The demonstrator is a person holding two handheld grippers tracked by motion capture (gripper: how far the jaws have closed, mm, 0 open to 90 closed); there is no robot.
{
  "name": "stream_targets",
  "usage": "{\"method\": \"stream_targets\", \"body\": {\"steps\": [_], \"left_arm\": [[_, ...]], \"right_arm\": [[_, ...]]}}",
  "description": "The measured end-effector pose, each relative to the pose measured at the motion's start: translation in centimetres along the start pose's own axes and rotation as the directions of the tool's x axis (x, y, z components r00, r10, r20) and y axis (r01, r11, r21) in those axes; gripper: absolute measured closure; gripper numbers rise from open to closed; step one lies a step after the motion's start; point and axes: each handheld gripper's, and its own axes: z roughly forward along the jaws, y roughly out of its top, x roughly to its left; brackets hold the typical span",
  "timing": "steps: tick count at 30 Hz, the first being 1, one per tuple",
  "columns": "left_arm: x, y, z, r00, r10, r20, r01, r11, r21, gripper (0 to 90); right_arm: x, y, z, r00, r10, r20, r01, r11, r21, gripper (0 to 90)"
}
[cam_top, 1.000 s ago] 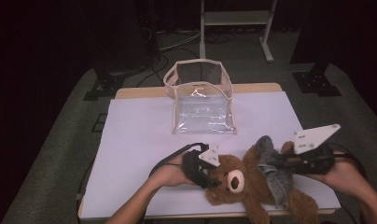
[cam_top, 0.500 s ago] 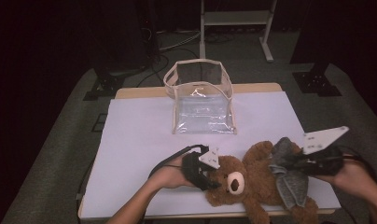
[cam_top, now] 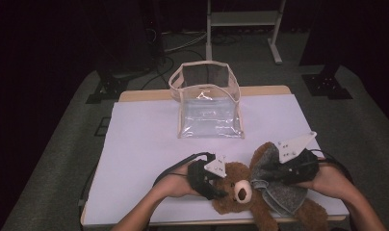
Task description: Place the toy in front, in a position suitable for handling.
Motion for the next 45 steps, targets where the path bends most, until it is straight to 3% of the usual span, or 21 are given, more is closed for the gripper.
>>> {"method": "stream_targets", "body": {"steps": [3,6,9,13,17,21,29,38,41,43,45], "left_arm": [[-0.1,0.1,0.0,1.0000,0.002,-0.003,-0.002,1.0000,0.002,47.2],[-0.1,0.0,0.1,1.0000,-0.002,-0.002,0.002,1.0000,-0.001,47.4],[0.0,0.0,0.1,1.0000,-0.001,0.002,0.001,1.0000,0.001,47.5],[0.1,0.1,0.0,1.0000,0.007,0.001,-0.007,0.9999,0.009,47.6],[0.1,0.1,0.0,1.0000,0.004,0.000,-0.004,1.0000,0.006,47.6],[0.2,0.5,-0.4,1.0000,0.001,-0.010,-0.001,1.0000,0.008,45.2],[1.4,1.0,-2.4,0.9987,-0.038,-0.034,0.037,0.9989,-0.029,37.6],[2.8,1.4,-1.6,0.9974,-0.072,-0.002,0.072,0.9974,-0.004,35.4],[3.1,1.4,-1.0,0.9957,-0.085,0.038,0.085,0.9964,0.002,38.7],[3.3,1.2,-0.5,0.9917,-0.096,0.085,0.096,0.9953,0.002,47.9],[3.5,1.1,0.0,0.9899,-0.115,0.083,0.114,0.9933,0.019,59.5]], "right_arm": [[-0.2,-0.3,-0.2,0.9998,0.016,0.008,-0.016,1.000,-0.003,63.5],[-0.2,-0.5,1.1,0.9997,0.019,0.018,-0.019,0.999,0.035,63.5],[-0.1,-0.6,2.2,0.9999,0.000,0.014,0.000,0.999,0.052,74.4],[-0.1,-0.8,1.3,0.9998,-0.019,0.007,0.019,0.998,0.068,79.4],[-0.7,-2.2,-0.8,0.9985,0.027,0.047,-0.029,0.999,0.031,79.4],[-0.9,-3.9,-0.2,0.9964,0.078,0.031,-0.078,0.997,0.004,79.9],[0.2,-4.5,0.3,0.9974,0.071,0.011,-0.071,0.997,-0.018,80.6],[1.0,-5.1,0.5,0.9980,0.062,-0.002,-0.062,0.998,-0.031,80.8],[1.3,-5.1,0.5,0.9987,0.051,0.000,-0.051,0.998,-0.022,80.7],[1.4,-5.1,0.5,0.9990,0.045,0.001,-0.045,0.999,-0.023,80.7],[1.4,-5.2,0.5,0.9990,0.044,0.000,-0.044,0.999,-0.031,80.7]]}}
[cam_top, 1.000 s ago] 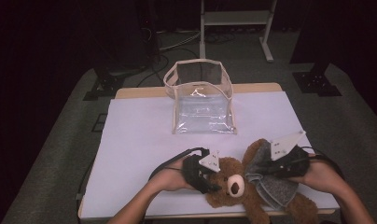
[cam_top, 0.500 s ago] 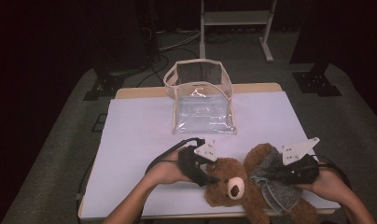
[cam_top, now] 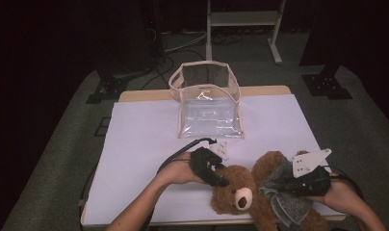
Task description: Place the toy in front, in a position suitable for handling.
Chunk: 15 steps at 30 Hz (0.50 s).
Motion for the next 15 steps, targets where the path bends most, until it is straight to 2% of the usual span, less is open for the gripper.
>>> {"method": "stream_targets", "body": {"steps": [3,5,9,15], "left_arm": [[-0.4,0.3,0.0,0.9982,0.029,-0.053,-0.028,0.9994,0.021,73.3],[-0.6,0.5,-0.4,0.9941,0.056,-0.093,-0.054,0.9982,0.026,78.5],[-0.4,0.5,-0.8,0.9916,0.053,-0.118,-0.049,0.9982,0.036,81.4],[0.0,-0.1,-1.9,0.9859,0.054,-0.159,-0.048,0.9981,0.039,83.3]], "right_arm": [[-0.1,0.0,0.0,0.9999,0.011,0.000,-0.011,1.000,-0.009,80.7],[-0.3,0.0,0.0,0.9999,0.015,0.007,-0.015,1.000,-0.022,80.6],[-1.0,0.4,0.0,0.9996,0.025,0.011,-0.025,0.999,-0.040,80.5],[-1.3,2.3,1.3,0.9999,-0.009,0.009,0.010,1.000,-0.029,80.5]]}}
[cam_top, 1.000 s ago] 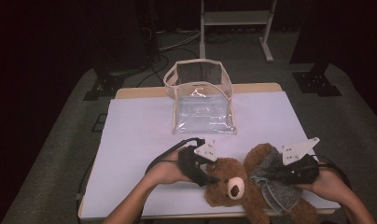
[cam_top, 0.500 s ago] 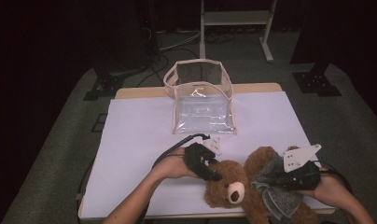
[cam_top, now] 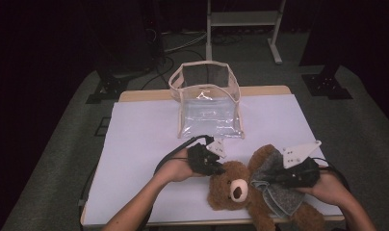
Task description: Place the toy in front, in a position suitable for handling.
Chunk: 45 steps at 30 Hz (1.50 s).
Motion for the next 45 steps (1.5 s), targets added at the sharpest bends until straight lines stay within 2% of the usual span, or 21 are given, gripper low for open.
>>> {"method": "stream_targets", "body": {"steps": [8,11,14,19,22,25,28,32,37,40,42,44,45], "left_arm": [[0.4,-1.7,-2.2,0.9982,-0.018,-0.058,0.019,0.9997,0.015,83.7],[-0.1,-2.3,-2.5,0.9985,-0.009,-0.053,0.010,0.9999,0.009,83.4],[-1.0,-2.6,-2.7,0.9987,0.020,-0.047,-0.020,0.9997,-0.012,83.1],[-2.1,-2.9,-2.7,0.9985,0.039,-0.038,-0.040,0.9991,-0.017,82.7],[-2.3,-3.0,-2.7,0.9991,0.030,-0.029,-0.031,0.9991,-0.028,81.9],[-2.1,-3.0,-2.7,0.9996,0.024,-0.013,-0.025,0.9995,-0.020,77.7],[-2.0,-2.9,-2.8,0.9998,-0.012,0.013,0.012,0.9993,-0.037,60.7],[-1.9,-2.6,-2.5,0.9974,-0.038,0.062,0.042,0.9976,-0.056,46.4],[-1.9,-2.0,-1.5,0.9891,-0.056,0.136,0.064,0.9965,-0.055,40.0],[-2.0,-1.6,-0.8,0.9837,-0.068,0.166,0.076,0.9963,-0.041,32.6],[-1.9,-1.4,-0.4,0.9832,-0.071,0.168,0.077,0.9967,-0.026,30.5],[-1.7,-1.4,0.1,0.9817,-0.080,0.173,0.084,0.9963,-0.019,32.3],[-1.6,-1.5,0.2,0.9812,-0.080,0.176,0.084,0.9964,-0.013,35.9]], "right_arm": [[0.1,2.0,1.9,0.9994,-0.033,0.004,0.033,0.999,-0.018,80.5],[0.3,2.6,2.4,0.9985,-0.055,-0.001,0.055,0.998,-0.013,80.5],[0.3,2.8,1.4,0.9987,-0.050,-0.003,0.050,0.999,-0.009,80.6],[-0.4,2.3,-0.8,0.9985,-0.041,0.037,0.040,0.999,0.011,80.6],[-1.1,1.9,-1.1,0.9996,-0.013,0.027,0.013,1.000,0.014,80.6],[-1.2,1.3,0.0,0.9999,0.008,-0.009,-0.007,0.999,0.031,80.8],[-0.7,0.8,0.7,0.9995,0.013,-0.030,-0.012,0.999,0.036,81.4],[0.2,0.3,0.7,0.9989,0.014,-0.044,-0.013,0.999,0.035,81.6],[1.2,-0.4,0.7,0.9987,0.006,-0.050,-0.004,1.000,0.027,81.8],[1.5,-0.8,0.7,0.9987,0.007,-0.050,-0.006,1.000,0.016,81.8],[1.6,-0.9,0.7,0.9988,0.006,-0.048,-0.005,1.000,0.008,81.8],[1.6,-1.0,0.7,0.9989,0.004,-0.047,-0.004,1.000,-0.001,81.8],[1.6,-1.1,0.7,0.9989,0.004,-0.047,-0.005,1.000,-0.005,81.8]]}}
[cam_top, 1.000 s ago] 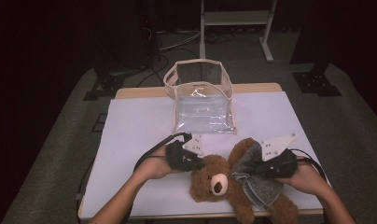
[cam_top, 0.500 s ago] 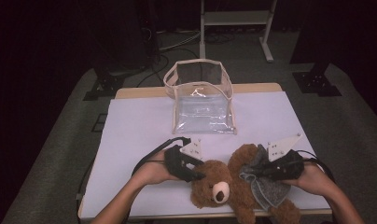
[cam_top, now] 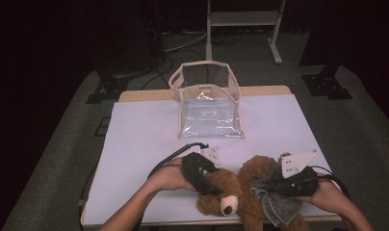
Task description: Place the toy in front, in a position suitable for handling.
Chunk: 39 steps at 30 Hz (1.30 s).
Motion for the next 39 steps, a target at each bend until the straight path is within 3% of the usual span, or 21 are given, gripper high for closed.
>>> {"method": "stream_targets", "body": {"steps": [5,7,10,13,16,21,25,32,37,39], "left_arm": [[-0.3,0.1,0.0,0.9965,0.047,-0.069,-0.047,0.9989,0.008,64.9],[-0.5,0.3,-0.5,0.9884,0.083,-0.127,-0.081,0.9966,0.019,69.1],[-0.3,0.8,-1.5,0.9702,0.129,-0.205,-0.126,0.9916,0.030,73.1],[0.4,1.1,-1.6,0.9648,0.139,-0.223,-0.127,0.9897,0.066,73.8],[1.1,1.0,-1.9,0.9669,0.131,-0.219,-0.118,0.9904,0.072,74.0],[1.1,0.2,-2.4,0.9687,0.129,-0.212,-0.117,0.9908,0.068,74.3],[0.6,-0.4,-3.0,0.9670,0.131,-0.219,-0.124,0.9913,0.044,74.7],[0.2,-2.3,-4.3,0.9650,0.103,-0.241,-0.102,0.9946,0.017,76.1],[-0.1,-2.9,-4.1,0.9729,0.078,-0.218,-0.082,0.9966,-0.006,75.0],[0.1,-2.9,-4.1,0.9777,0.051,-0.203,-0.058,0.9980,-0.026,68.5]], "right_arm": [[-0.1,0.2,-0.1,1.0000,0.005,0.009,-0.005,1.000,-0.003,81.7],[-0.4,0.3,-0.2,0.9998,0.009,0.019,-0.009,1.000,-0.025,81.0],[-1.3,0.7,-0.5,0.9992,0.032,0.023,-0.031,0.997,-0.070,81.0],[-2.4,1.5,-0.4,0.9991,0.039,0.017,-0.038,0.996,-0.083,81.2],[-3.0,2.6,0.3,0.9996,0.025,0.016,-0.024,0.996,-0.080,81.2],[-2.6,3.7,1.5,0.9996,-0.019,0.020,0.019,0.999,-0.030,81.3],[-2.1,3.8,1.2,0.9992,-0.031,0.026,0.031,0.999,-0.026,81.2],[-2.5,4.1,0.1,0.9988,-0.028,0.040,0.029,0.999,-0.020,81.2],[-3.2,3.6,0.9,0.9999,-0.003,0.013,0.003,1.000,-0.012,81.4],[-2.9,3.3,1.6,1.0000,0.001,0.009,-0.001,1.000,0.006,81.7]]}}
